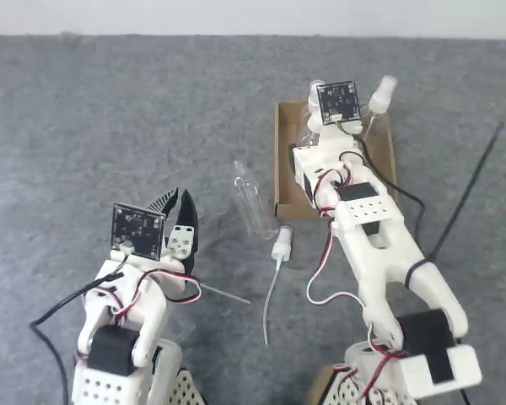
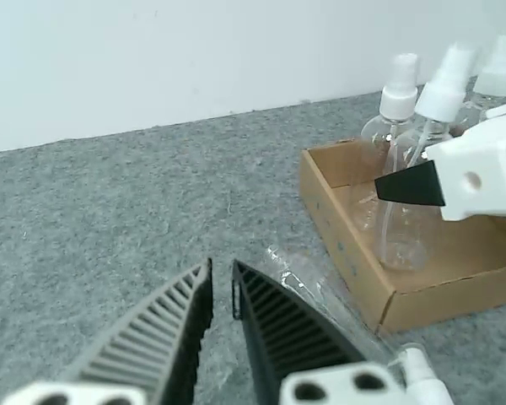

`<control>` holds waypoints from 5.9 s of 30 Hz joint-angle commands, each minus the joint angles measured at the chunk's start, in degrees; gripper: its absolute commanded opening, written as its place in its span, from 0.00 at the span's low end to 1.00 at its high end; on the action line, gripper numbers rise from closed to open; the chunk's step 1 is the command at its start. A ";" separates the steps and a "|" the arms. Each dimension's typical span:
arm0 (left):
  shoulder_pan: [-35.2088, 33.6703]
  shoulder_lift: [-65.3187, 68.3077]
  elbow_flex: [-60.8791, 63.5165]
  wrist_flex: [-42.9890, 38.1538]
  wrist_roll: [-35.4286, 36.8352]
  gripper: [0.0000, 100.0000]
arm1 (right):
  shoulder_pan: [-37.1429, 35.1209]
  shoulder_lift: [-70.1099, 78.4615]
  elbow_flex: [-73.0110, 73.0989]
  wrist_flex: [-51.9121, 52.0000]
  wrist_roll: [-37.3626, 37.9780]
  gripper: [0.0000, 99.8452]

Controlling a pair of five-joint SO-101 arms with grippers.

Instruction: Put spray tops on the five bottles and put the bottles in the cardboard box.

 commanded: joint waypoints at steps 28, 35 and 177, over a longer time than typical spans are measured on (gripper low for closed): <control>-0.35 -1.05 -0.31 -1.41 -0.26 0.03 | -0.48 2.77 3.43 -4.09 -0.35 0.12; -0.35 -1.05 -0.22 -1.41 -0.26 0.03 | -0.48 2.77 3.52 -4.18 -0.35 0.16; -14.51 51.69 -42.68 19.25 -20.75 0.18 | -13.14 -34.86 -23.38 83.56 24.00 0.01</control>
